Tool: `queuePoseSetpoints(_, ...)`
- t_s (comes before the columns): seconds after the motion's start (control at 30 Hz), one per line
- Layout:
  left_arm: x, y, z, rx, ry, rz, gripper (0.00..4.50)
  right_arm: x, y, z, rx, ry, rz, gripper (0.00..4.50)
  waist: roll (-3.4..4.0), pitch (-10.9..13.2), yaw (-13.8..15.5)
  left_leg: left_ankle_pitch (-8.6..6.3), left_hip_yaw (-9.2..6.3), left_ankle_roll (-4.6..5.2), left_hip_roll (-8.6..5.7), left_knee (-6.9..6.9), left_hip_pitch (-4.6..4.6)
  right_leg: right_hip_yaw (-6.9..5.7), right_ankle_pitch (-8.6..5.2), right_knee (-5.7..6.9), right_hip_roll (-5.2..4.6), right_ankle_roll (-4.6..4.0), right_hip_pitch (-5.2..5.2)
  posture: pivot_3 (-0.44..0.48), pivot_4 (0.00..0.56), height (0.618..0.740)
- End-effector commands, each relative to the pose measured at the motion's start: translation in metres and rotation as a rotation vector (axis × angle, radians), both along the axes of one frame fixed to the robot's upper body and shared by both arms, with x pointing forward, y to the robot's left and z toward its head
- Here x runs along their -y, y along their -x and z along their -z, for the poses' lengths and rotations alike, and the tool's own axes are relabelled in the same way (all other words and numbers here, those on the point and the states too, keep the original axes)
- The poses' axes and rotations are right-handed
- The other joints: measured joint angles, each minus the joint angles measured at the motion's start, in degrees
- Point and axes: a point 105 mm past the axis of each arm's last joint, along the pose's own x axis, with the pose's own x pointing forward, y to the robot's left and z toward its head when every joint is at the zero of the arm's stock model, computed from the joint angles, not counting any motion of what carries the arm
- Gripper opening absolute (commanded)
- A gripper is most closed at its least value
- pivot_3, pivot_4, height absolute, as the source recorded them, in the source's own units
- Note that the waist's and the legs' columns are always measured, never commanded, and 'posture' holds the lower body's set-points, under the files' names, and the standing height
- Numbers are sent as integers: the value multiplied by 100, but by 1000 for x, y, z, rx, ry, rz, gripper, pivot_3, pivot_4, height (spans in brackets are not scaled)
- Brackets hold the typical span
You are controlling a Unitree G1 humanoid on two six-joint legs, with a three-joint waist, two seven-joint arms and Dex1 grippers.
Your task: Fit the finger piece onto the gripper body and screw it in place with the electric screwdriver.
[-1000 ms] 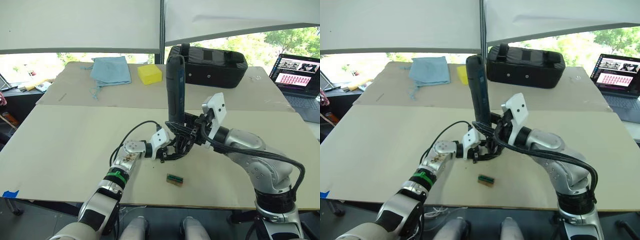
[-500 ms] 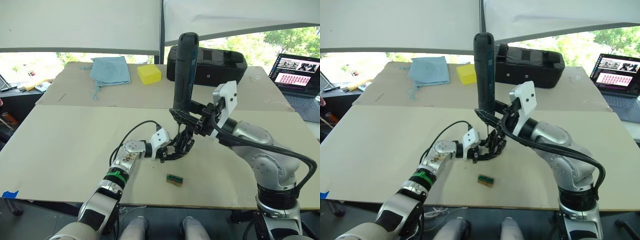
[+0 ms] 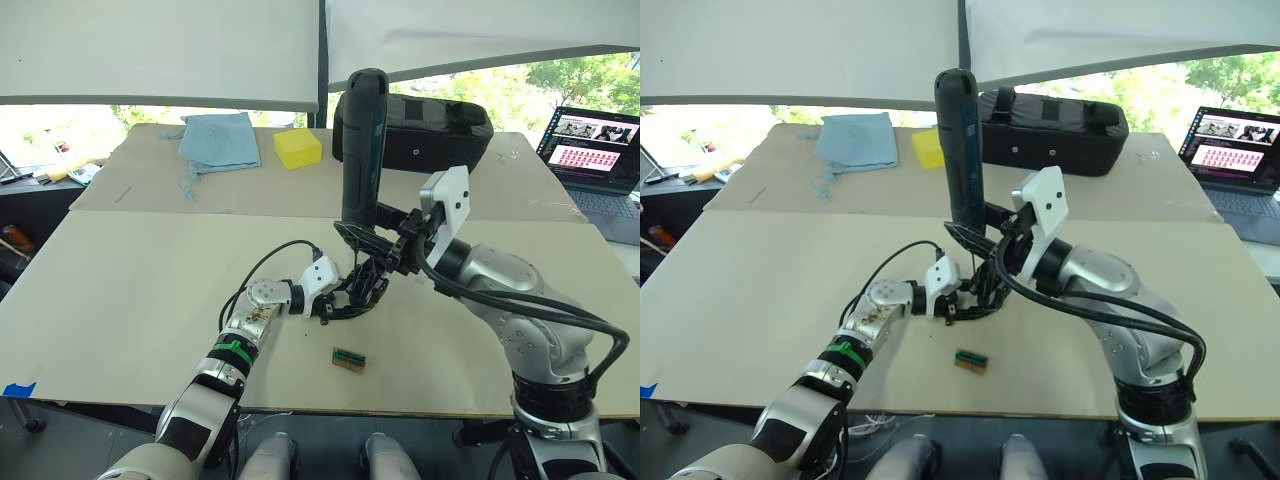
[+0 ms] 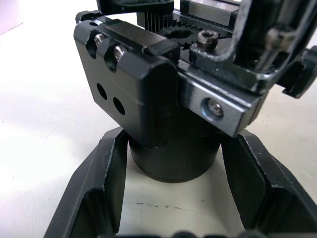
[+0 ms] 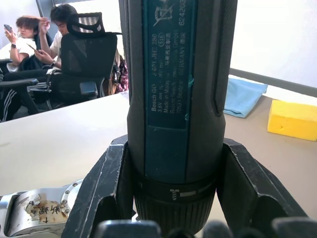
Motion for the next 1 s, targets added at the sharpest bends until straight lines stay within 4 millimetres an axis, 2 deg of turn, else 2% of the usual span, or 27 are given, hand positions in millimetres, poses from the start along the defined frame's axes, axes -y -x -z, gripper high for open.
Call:
queuePoseSetpoints(0.03, 4, -4, -17, 58, 34, 6, 2297, -1, 10, -21, 114, -33, -17, 1915, 0, 0, 0, 0, 0, 0, 0, 0, 0, 0, 0, 0, 0, 0, 0, 0, 150, 740)
queuePoseSetpoints(0.47, 3, -4, -16, 58, 33, 7, 2297, -2, 8, -19, 119, -29, -11, 1915, 0, 0, -3, 0, 0, 0, 0, 0, 0, 0, 0, 0, 0, 0, 0, 0, 150, 740)
queuePoseSetpoints(1.0, 3, -4, -17, 64, 30, 6, 2297, -2, 7, -4, 96, -7, -5, 1915, 0, 0, -4, 0, 0, 0, 0, 0, 0, 0, 0, 0, 0, 0, 1, 0, 150, 740)
